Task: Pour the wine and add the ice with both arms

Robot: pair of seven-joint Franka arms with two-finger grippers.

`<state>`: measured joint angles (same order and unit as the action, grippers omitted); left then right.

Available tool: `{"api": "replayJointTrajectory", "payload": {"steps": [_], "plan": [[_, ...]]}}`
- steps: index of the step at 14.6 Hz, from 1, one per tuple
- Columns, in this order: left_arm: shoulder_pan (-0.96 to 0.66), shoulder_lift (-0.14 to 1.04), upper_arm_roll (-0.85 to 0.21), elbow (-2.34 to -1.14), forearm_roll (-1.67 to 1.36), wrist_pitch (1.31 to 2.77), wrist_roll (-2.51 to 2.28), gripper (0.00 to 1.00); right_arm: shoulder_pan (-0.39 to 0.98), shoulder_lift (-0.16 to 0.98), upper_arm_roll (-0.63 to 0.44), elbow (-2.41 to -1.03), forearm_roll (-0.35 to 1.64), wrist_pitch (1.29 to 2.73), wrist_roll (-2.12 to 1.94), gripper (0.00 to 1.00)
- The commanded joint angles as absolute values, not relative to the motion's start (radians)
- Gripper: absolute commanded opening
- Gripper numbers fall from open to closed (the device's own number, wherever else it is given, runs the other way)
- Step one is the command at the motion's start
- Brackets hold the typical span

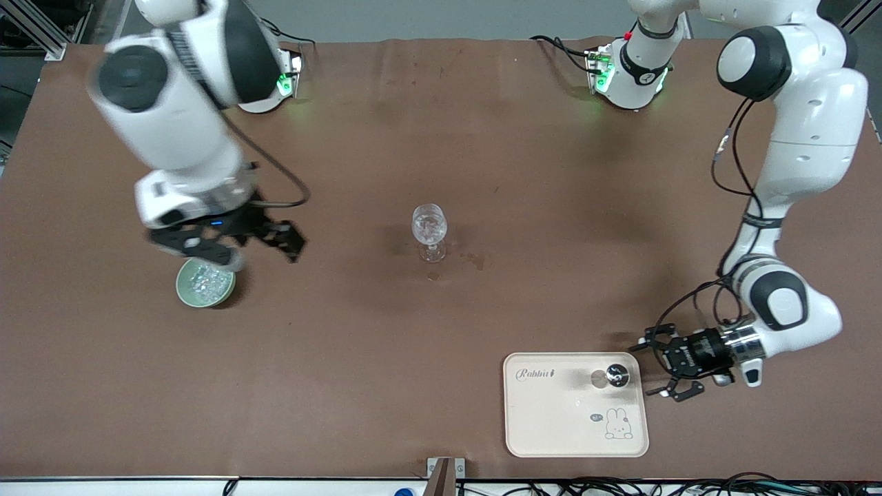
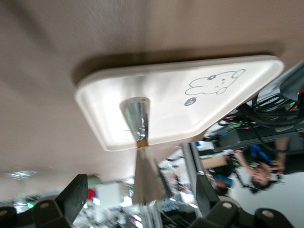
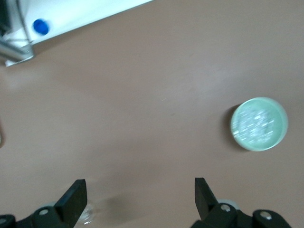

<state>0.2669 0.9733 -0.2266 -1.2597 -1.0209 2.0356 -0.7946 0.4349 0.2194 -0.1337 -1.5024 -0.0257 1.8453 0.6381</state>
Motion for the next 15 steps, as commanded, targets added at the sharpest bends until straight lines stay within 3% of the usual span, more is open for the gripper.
{"api": "replayJointTrajectory", "payload": {"steps": [1,8,11,15], "plan": [[0.276,0.878,-0.186,-1.285,-0.855,1.945,-0.819,1.0,0.31,0.144,-0.112,-1.61,-0.041,1.853,0.488,1.0],[0.212,0.617,-0.181,-1.285,-0.435,1.827,-0.807,1.0,0.066,-0.058,-0.112,-1.842,-0.044,1.855,0.157,1.0],[0.112,0.497,-0.181,-1.285,-0.19,1.743,-0.76,1.0,-0.003,-0.068,-0.114,-1.8,-0.044,1.78,0.055,1.0],[0.052,0.361,-0.169,-1.316,-0.1,1.666,-0.415,1.0,-0.038,-0.057,-0.114,-1.622,-0.04,1.654,-0.034,1.0]]}}
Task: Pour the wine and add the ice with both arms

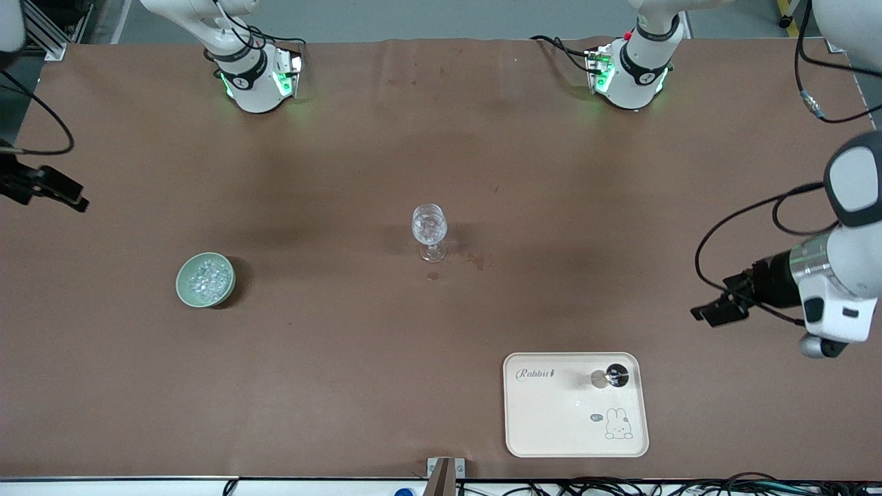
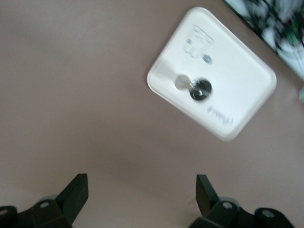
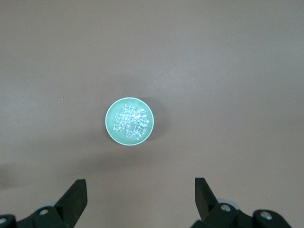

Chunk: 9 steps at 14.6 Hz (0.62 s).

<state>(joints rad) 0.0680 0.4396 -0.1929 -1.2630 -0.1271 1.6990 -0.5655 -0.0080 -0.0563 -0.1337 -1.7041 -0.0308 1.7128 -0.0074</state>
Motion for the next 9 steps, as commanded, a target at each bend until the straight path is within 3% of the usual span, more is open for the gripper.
{"api": "replayJointTrajectory", "payload": {"steps": [1,5,9], "plan": [[0.022,0.327,-0.144,-1.324,-0.08,1.639,-0.375,1.0,-0.038,-0.054,-0.114,-1.588,-0.04,1.631,-0.034,1.0],[-0.002,0.191,-0.109,-1.368,-0.022,1.54,-0.168,1.0,-0.032,-0.054,-0.109,-1.536,-0.028,1.542,-0.037,1.0],[-0.003,0.051,-0.11,-1.489,0.041,1.537,-0.086,1.0,-0.032,0.006,-0.107,-1.447,-0.023,1.441,-0.06,1.0]]}}
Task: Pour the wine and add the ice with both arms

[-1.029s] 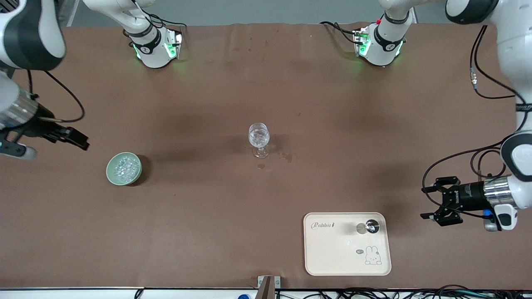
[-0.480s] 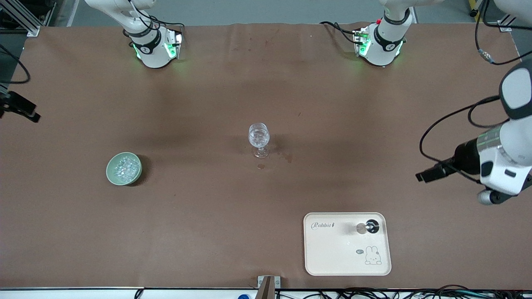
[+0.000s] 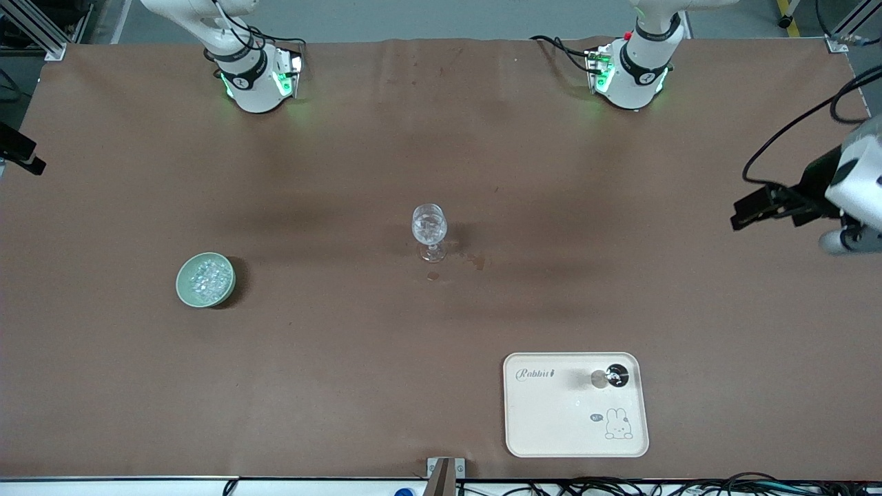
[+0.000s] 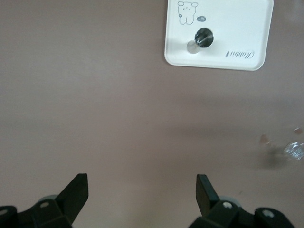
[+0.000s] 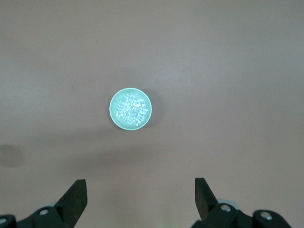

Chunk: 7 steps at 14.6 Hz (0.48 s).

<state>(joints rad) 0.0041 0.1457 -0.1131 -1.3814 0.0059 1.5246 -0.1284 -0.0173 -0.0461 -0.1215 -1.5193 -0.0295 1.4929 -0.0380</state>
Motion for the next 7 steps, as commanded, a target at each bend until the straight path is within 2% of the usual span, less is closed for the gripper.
{"api": "replayJointTrajectory", "payload": {"steps": [1,5,7], "plan": [[-0.002,0.029,-0.11,-1.508,0.041,1.537,-0.077,1.0,-0.031,0.018,-0.107,-1.433,-0.023,1.434,-0.061,1.0],[-0.003,-0.09,-0.11,-1.653,0.043,1.597,-0.044,1.0,-0.026,0.028,-0.106,-1.44,-0.023,1.434,-0.051,1.0],[0.005,-0.119,-0.118,-1.681,0.041,1.601,-0.046,1.0,-0.009,0.028,-0.106,-1.463,-0.023,1.446,-0.048,0.98]]}}
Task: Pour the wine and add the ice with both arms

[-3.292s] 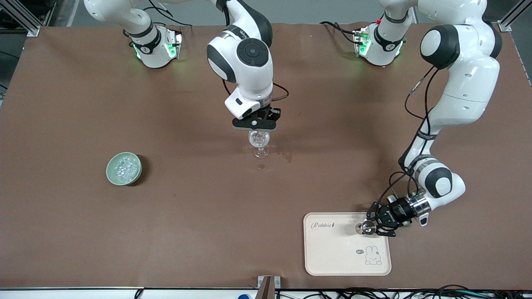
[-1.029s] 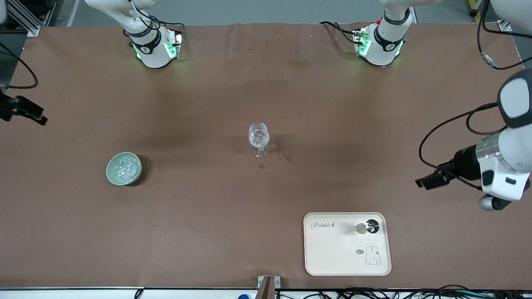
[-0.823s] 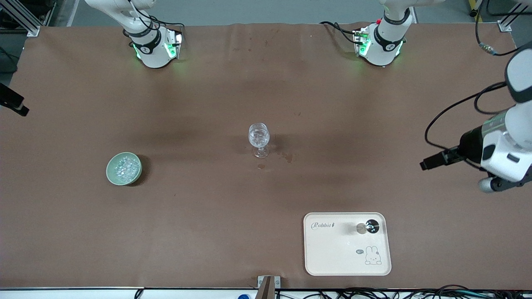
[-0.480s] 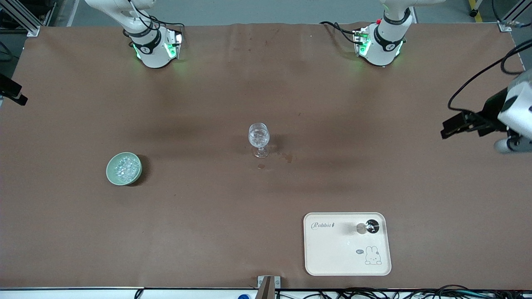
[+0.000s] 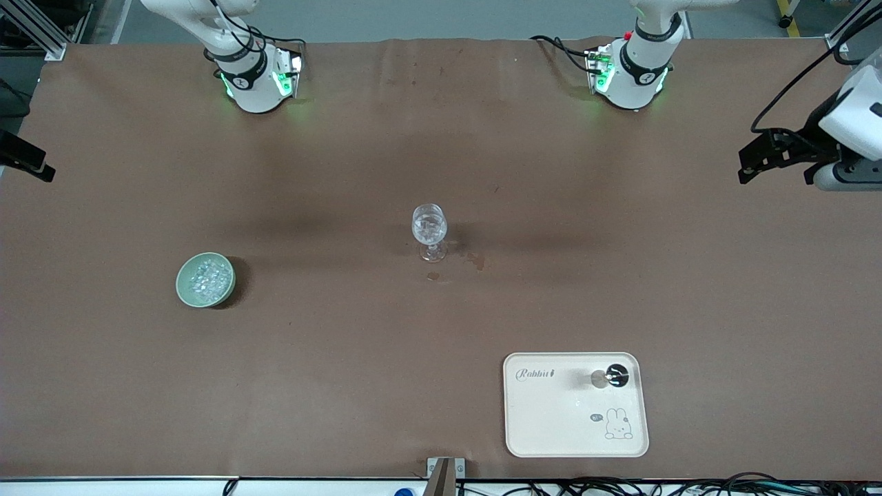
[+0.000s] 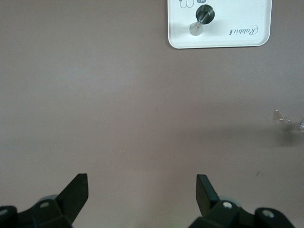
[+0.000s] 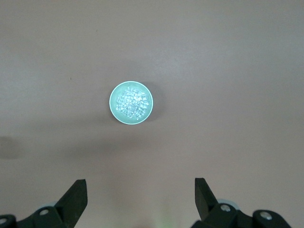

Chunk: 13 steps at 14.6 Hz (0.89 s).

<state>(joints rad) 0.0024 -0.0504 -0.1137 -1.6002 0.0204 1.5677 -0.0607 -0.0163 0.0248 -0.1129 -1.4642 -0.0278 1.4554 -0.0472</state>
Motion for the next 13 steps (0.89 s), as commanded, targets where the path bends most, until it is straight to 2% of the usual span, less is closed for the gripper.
{"api": "replayJointTrajectory", "payload": {"steps": [1,6,13], "plan": [[0.006,-0.13,-0.118,-1.692,0.04,1.605,-0.046,1.0,0.007,0.028,-0.106,-1.473,-0.023,1.462,-0.048,0.98],[0.009,-0.133,-0.115,-1.68,0.028,1.6,-0.049,1.0,0.047,0.015,-0.106,-1.537,-0.021,1.494,-0.019,0.98],[0.006,-0.13,-0.12,-1.666,0.02,1.594,-0.057,1.0,0.055,0.015,-0.106,-1.542,-0.021,1.488,0.018,0.98]]}}
